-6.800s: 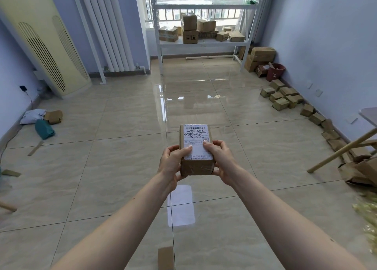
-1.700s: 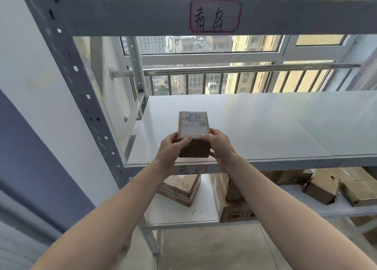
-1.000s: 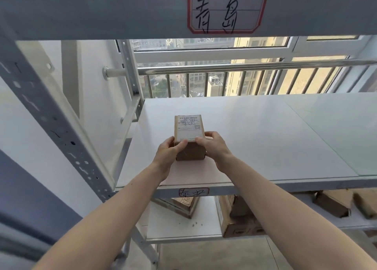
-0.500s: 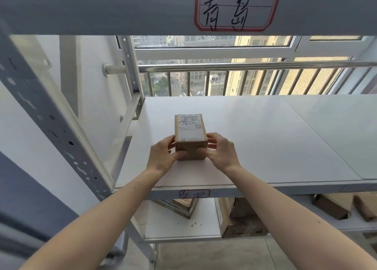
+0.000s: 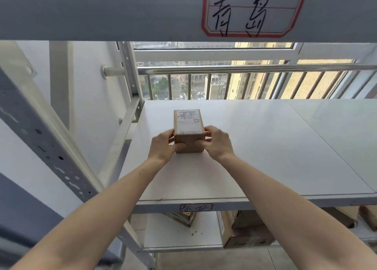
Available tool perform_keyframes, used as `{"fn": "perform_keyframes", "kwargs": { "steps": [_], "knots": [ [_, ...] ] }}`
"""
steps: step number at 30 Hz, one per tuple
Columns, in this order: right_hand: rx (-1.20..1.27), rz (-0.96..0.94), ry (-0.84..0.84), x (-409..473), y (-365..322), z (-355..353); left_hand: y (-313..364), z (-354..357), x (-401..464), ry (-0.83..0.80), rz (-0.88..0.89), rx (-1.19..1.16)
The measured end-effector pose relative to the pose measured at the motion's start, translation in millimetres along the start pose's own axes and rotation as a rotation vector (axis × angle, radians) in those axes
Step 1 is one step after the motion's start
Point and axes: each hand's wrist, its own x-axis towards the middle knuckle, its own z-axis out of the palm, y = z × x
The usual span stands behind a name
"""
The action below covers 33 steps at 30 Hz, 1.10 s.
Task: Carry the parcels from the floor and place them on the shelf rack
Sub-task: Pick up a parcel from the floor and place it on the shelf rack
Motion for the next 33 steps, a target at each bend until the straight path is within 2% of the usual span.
{"fn": "perform_keyframes", "kwargs": {
  "steps": [14,21,25,33],
  "knots": [
    [-0.054,0.045,-0.001,49,-5,9,4,0,46,-0.02,-0.03,0.131],
    [-0.045,0.048,-0.002,50,-5,11,4,0,46,-0.032,-0.045,0.134],
    [-0.044,0.061,-0.009,43,-2,12,0,1,43,-0.065,-0.118,0.091],
    [-0.031,0.063,0.07,21,8,16,-1,-5,27,-0.017,-0.167,0.11]
  ]
}}
